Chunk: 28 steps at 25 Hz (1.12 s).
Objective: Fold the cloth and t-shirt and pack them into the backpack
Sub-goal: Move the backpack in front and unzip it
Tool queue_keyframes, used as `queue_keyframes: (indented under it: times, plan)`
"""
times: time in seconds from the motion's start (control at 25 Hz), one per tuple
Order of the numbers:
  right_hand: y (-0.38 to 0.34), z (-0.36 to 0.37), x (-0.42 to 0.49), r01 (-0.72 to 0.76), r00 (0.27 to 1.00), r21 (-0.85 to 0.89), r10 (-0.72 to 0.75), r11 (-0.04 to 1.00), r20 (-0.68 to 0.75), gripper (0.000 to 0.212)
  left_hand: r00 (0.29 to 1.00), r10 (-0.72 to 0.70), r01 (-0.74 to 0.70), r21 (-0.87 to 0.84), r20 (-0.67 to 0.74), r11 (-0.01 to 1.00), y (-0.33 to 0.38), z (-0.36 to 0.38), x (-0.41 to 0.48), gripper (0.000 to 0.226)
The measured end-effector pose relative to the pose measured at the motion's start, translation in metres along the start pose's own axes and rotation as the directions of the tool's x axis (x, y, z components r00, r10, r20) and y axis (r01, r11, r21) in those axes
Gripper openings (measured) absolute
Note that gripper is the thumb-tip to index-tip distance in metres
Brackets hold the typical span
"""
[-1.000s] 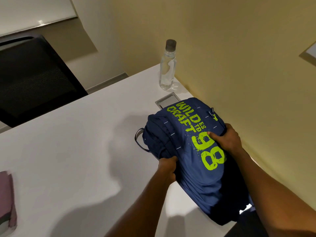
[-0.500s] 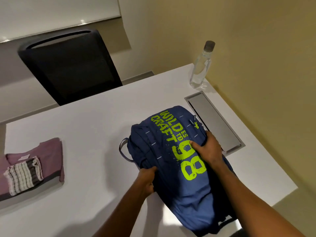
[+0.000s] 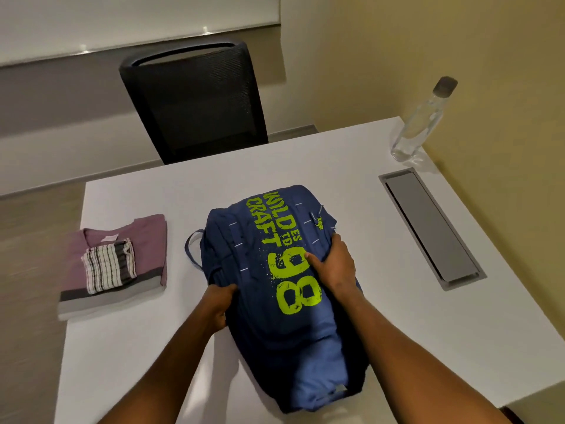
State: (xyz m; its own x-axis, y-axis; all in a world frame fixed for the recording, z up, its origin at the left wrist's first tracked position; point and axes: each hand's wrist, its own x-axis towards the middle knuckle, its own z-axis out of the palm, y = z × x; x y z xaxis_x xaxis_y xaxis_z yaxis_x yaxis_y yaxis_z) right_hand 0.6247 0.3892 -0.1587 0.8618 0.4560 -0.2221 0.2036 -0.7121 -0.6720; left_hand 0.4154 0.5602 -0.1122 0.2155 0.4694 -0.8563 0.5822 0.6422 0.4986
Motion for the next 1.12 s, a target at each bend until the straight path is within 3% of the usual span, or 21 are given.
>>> queue_keyframes:
  times: [0.28, 0.4, 0.48, 0.6, 0.8, 0.88, 0.96, 1.12]
  plan:
    - [-0.001, -0.003, -0.012, 0.040, 0.990, 0.084, -0.050, 0.996, 0.128, 0.073, 0.978, 0.130, -0.118, 0.082, -0.163, 0.990, -0.016, -0.024, 0.027, 0.065]
    - [0.008, -0.013, -0.012, 0.009, 0.994, 0.075, -0.017, 0.997, 0.109, 0.061, 0.917, 0.272, -0.209, 0.232, -0.291, 0.950, -0.022, -0.004, 0.018, 0.073]
    - [0.013, -0.017, -0.011, -0.023, 0.995, 0.059, 0.017, 0.998, 0.103, 0.048, 0.827, 0.447, -0.276, 0.446, -0.342, 0.852, -0.022, 0.015, 0.006, 0.076]
    - [0.021, -0.024, -0.006, -0.038, 0.997, 0.089, 0.032, 0.995, 0.070, 0.035, 0.709, 0.665, -0.359, 0.691, -0.235, 0.628, -0.020, 0.053, -0.010, 0.078]
    - [0.025, -0.030, 0.018, -0.040, 0.997, 0.052, 0.036, 0.998, 0.072, 0.027, 0.540, 0.835, -0.585, 0.761, 0.107, 0.280, -0.003, 0.122, -0.012, 0.049]
    - [0.025, -0.030, 0.029, -0.026, 0.993, 0.013, 0.025, 1.000, 0.119, 0.030, 0.533, 0.824, -0.636, 0.733, 0.191, 0.242, 0.015, 0.146, -0.010, 0.030]
    - [0.022, -0.029, 0.037, 0.008, 0.986, -0.071, 0.004, 0.997, 0.165, 0.032, 0.552, 0.808, -0.656, 0.705, 0.204, 0.270, 0.036, 0.168, -0.011, 0.022]
    - [0.020, -0.022, 0.050, 0.011, 0.974, -0.097, 0.011, 0.995, 0.227, 0.036, 0.689, 0.705, -0.472, 0.843, 0.168, 0.260, 0.065, 0.204, -0.003, 0.036]
